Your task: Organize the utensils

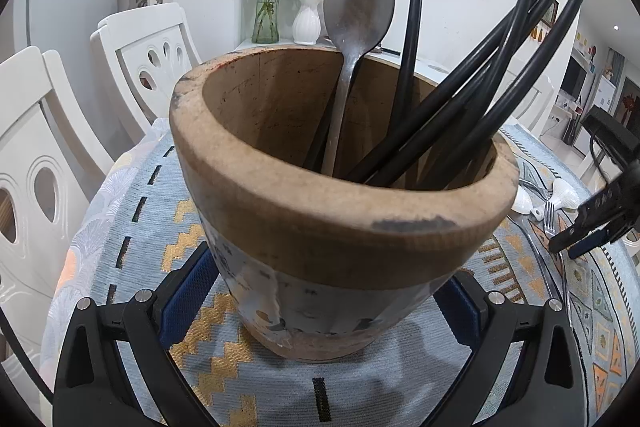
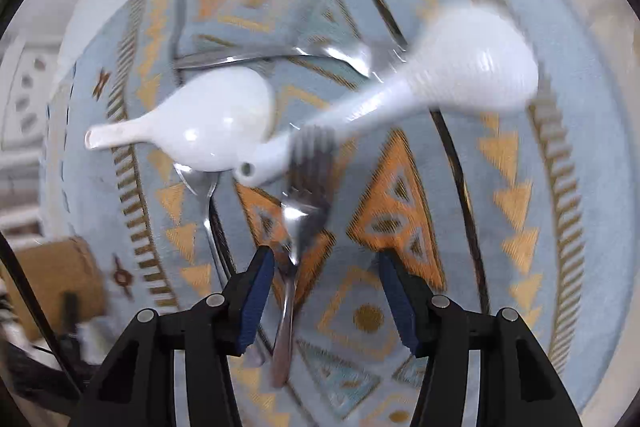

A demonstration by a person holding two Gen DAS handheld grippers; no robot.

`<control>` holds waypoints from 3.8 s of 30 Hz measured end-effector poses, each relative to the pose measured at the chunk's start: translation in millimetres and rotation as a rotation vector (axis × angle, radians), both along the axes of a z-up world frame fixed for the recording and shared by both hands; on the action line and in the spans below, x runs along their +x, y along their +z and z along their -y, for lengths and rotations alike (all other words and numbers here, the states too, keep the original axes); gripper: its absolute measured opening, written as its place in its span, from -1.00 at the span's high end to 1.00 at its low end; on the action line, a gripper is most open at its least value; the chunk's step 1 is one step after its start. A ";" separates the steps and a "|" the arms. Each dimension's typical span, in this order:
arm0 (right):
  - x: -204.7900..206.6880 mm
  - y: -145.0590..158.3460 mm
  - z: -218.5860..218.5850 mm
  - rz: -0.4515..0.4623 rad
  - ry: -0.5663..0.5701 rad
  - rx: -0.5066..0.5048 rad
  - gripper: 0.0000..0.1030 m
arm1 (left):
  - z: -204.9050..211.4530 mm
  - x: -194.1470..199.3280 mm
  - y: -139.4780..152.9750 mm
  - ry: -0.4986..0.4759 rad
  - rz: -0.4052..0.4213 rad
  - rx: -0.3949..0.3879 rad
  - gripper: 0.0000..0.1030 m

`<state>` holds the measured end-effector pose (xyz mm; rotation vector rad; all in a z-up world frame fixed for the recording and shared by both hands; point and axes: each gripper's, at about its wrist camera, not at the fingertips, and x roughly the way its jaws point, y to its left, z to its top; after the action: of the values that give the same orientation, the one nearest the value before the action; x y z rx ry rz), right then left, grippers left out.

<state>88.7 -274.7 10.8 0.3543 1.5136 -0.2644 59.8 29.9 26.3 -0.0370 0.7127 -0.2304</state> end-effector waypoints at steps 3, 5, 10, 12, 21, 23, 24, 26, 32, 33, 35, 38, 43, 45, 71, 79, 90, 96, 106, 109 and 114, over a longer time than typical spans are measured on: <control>-1.3 4.1 -26.7 0.055 0.128 -0.124 0.30 | -0.1 0.0 0.1 0.000 0.000 0.001 -0.96; -6.1 8.5 -28.1 0.088 0.108 -0.109 0.72 | -0.3 -1.1 0.5 0.000 0.002 0.001 -0.96; -18.3 16.0 -14.8 0.178 0.002 0.104 0.88 | 0.0 -2.7 0.7 -0.001 0.000 -0.001 -0.96; -31.5 24.3 -12.0 0.230 -0.017 0.131 0.89 | -0.2 -1.9 0.4 -0.001 -0.005 -0.001 -0.96; 6.5 31.0 -42.1 0.311 -0.039 0.268 0.89 | 0.7 -1.4 0.5 0.000 -0.002 0.006 -0.96; 18.7 23.8 -52.4 0.305 -0.022 0.278 0.89 | 0.6 -2.1 0.8 0.000 0.002 0.006 -0.96; 27.8 19.2 -57.0 0.291 -0.009 0.276 0.89 | 0.7 -2.4 0.7 0.000 0.002 0.006 -0.96; 43.2 12.0 -64.0 0.261 0.012 0.269 0.89 | 0.4 -2.2 0.4 0.000 0.000 0.005 -0.96; 59.0 10.8 -76.2 0.222 0.076 0.265 0.88 | 0.3 -2.9 0.3 -0.002 -0.002 0.000 -0.96; 59.1 11.9 -76.7 0.212 0.097 0.249 0.88 | 0.3 -2.7 0.1 -0.003 -0.004 0.000 -0.96; 57.0 17.1 -82.0 0.194 0.153 0.190 0.88 | 0.7 -1.4 -0.6 -0.002 -0.011 0.003 -0.96; 53.0 13.0 -90.8 0.143 0.227 0.150 0.87 | 0.9 2.1 -1.9 -0.001 -0.022 0.006 -0.96; 42.2 -5.2 -111.5 0.125 0.343 0.036 0.87 | 0.8 2.6 -2.2 -0.001 -0.021 0.008 -0.96; 40.6 -4.6 -110.5 0.152 0.324 0.036 0.89 | 0.4 3.0 -2.5 -0.001 -0.021 0.006 -0.96; 53.2 -7.6 -61.1 0.298 0.045 0.334 0.90 | 0.0 5.2 -4.1 -0.002 -0.026 0.006 -0.96; 23.4 -4.3 -91.4 0.384 0.127 0.448 0.91 | 2.8 1.9 -3.7 0.002 -0.018 0.021 -0.96; -12.1 11.3 -105.1 0.500 0.202 0.555 0.92 | 5.6 -9.2 -0.6 0.005 0.001 0.041 -0.96; -27.6 36.2 -110.1 0.598 0.251 0.580 0.92 | 5.7 -11.5 0.1 0.007 0.006 0.041 -0.96; -40.2 89.8 -119.0 0.713 0.333 0.495 0.93 | 5.6 -10.9 0.3 0.007 0.006 0.041 -0.96; -43.7 116.8 -118.4 0.768 0.345 0.489 0.93 | 5.7 -11.2 0.3 0.007 0.006 0.040 -0.96; -46.0 162.5 -119.2 0.860 0.375 0.495 0.93 | 5.5 -11.0 0.4 0.007 0.006 0.040 -0.96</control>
<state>42.6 -155.5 173.3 0.4827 0.7414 0.5217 48.8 24.4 26.7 -0.0004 0.7112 -0.2097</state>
